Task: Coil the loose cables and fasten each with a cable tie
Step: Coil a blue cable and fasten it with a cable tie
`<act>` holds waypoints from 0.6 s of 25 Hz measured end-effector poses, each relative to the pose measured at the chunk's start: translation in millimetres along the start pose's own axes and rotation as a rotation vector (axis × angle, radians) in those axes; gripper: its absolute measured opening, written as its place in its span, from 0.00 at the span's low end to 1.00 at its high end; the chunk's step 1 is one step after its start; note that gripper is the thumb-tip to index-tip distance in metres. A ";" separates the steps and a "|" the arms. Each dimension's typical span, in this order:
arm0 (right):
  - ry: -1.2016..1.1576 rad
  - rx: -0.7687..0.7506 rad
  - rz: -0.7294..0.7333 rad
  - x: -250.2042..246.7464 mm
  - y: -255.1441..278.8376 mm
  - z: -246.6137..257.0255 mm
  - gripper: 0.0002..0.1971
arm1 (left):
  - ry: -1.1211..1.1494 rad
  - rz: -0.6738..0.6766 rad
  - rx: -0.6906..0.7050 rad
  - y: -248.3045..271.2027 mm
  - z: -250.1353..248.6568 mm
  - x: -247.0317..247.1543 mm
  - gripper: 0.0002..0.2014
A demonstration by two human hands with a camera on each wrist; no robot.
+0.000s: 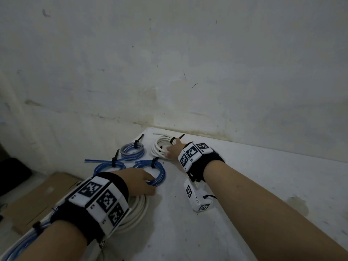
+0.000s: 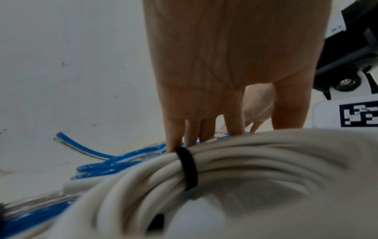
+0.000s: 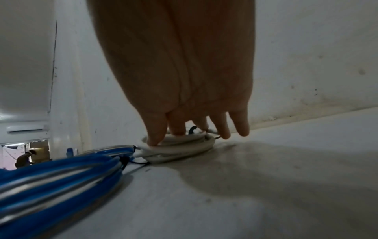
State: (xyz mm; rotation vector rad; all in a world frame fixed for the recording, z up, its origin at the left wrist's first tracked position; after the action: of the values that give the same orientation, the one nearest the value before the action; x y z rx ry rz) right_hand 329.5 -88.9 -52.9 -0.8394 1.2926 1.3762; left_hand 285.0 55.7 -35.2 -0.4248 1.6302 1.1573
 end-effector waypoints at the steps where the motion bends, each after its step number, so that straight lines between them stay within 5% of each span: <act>1: -0.071 -0.002 0.009 2.6 -0.3 -2.2 0.24 | -0.002 -0.001 -0.003 -0.4 0.8 -0.6 0.22; 5: -0.220 -0.131 -0.077 -5.4 15.4 -1.5 0.32 | 0.008 0.031 -0.024 -0.1 4.1 0.0 0.23; 8: -0.263 -0.155 -0.101 -22.8 51.9 -6.3 0.17 | -0.008 0.034 -0.043 2.3 0.4 1.5 0.23; 11: -0.183 -0.131 -0.101 -35.7 108.8 -25.1 0.28 | 0.021 -0.028 -0.078 14.4 -9.7 -1.0 0.23; 15: -0.091 -0.038 -0.083 -48.9 194.9 -66.3 0.28 | 0.140 -0.201 -0.038 35.9 -40.1 -15.5 0.26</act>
State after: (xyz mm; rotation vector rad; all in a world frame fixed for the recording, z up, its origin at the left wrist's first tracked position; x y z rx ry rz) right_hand 143.6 -143.8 31.8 -0.8377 1.1526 1.3615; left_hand 242.7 34.7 -5.0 -0.6911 1.6454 1.0269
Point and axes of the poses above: each hand's wrist, its own y-axis away from the middle knuckle, its own x-axis out of the palm, z = x × y, the point moved 5 cm from there along -y, towards the middle knuckle, and after that the axes turned 11 degrees about -x, right-handed, at the moved point
